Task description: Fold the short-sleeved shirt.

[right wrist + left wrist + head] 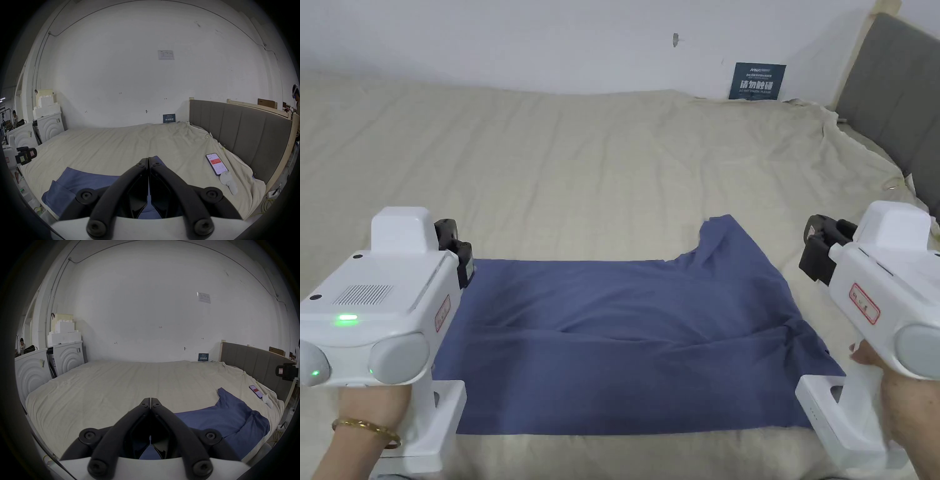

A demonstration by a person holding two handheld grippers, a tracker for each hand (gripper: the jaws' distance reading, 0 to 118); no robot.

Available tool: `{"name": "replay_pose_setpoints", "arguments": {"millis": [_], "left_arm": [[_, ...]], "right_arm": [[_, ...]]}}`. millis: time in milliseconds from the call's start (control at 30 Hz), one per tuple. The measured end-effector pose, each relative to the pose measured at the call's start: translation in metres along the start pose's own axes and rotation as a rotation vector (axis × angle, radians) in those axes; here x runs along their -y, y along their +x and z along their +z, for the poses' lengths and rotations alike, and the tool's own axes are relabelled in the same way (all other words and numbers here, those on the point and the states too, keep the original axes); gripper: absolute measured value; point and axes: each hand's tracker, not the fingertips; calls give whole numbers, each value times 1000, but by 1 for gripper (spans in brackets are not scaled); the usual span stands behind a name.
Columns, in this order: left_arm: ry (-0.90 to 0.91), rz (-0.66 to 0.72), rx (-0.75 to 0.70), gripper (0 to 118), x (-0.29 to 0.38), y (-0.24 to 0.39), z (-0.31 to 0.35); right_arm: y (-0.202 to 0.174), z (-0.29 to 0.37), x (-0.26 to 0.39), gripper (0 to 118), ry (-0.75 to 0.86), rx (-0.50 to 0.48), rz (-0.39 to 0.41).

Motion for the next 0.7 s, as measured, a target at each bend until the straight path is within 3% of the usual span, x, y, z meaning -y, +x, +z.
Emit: {"name": "replay_pose_setpoints", "arguments": {"millis": [233, 467, 500, 533, 567, 600, 700], "left_arm": [[-10, 10, 0, 0, -1, -3, -11], [-10, 48, -3, 0, -4, -5, -26], [-11, 50, -5, 0, -4, -5, -29], [-13, 50, -6, 0, -4, -4, -33], [-16, 52, -8, 0, -4, -4, -36], [-18, 56, -9, 0, -4, -4, -39], [-29, 67, -16, 0, -2, -4, -50]], "right_arm": [[5, -73, -35, 0, -108, -27, -22], [14, -188, -43, 4, -446, -25, -3], [16, -203, -39, 18, -505, -11, -11], [18, -219, -34, 59, -555, 4, -29], [21, -232, -29, 90, -606, 14, -28], [23, -246, -22, 108, -663, 23, -17], [32, -273, 1, 112, -736, 82, -45]]}}
